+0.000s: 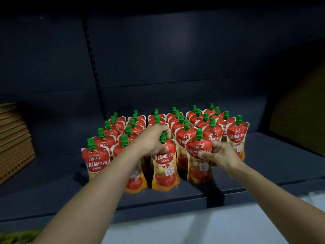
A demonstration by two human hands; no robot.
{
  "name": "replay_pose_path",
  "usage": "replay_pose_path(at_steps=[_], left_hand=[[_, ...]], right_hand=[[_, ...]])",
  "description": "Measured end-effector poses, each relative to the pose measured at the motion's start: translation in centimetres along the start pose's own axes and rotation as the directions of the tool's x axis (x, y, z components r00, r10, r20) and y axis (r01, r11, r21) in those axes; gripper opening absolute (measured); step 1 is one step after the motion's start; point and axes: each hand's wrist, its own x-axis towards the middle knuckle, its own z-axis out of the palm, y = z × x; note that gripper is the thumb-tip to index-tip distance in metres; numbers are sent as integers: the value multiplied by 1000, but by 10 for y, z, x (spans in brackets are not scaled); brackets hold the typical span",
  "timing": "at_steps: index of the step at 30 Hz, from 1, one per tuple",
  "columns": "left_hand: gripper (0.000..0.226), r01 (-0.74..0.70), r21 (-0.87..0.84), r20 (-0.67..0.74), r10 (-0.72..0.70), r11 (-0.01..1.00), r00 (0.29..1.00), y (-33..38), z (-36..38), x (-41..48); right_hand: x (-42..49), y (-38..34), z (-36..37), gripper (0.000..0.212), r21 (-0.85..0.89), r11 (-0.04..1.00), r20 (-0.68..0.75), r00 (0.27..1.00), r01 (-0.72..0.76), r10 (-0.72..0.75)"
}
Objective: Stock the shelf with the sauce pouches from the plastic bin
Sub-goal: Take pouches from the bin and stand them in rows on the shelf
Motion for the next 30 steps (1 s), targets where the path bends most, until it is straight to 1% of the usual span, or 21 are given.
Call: replay_pose_path(at_steps=[4, 13, 20, 24, 27, 30], left_hand=[[28, -8, 45, 19, 8, 999, 1000, -4, -3, 8], [30, -11, 67, 34, 9, 998, 999, -10, -3, 13], [32, -23, 60, 47, 20, 998, 999, -9, -4, 8], [31, -49, 91, 20, 47, 995, 999, -9, -3, 2], [41, -53, 165, -14, 56, 985, 998, -8, -2, -4], [62, -74, 255, -62, 93, 964, 994, -8, 2, -8]], right_hand=[[4, 4, 13, 20, 19, 1000, 10, 1000, 11, -11], [14, 6, 23, 25, -11, 999, 42, 998, -45, 45], [11, 1, 28, 40, -97, 992, 53, 995, -84, 89], [8, 2, 30, 48, -143, 985, 36, 994, -93, 99], [5, 6, 32, 51, -199, 977, 4, 997, -75, 77], [0, 10, 32, 56, -257, 964, -60, 997, -68, 54]])
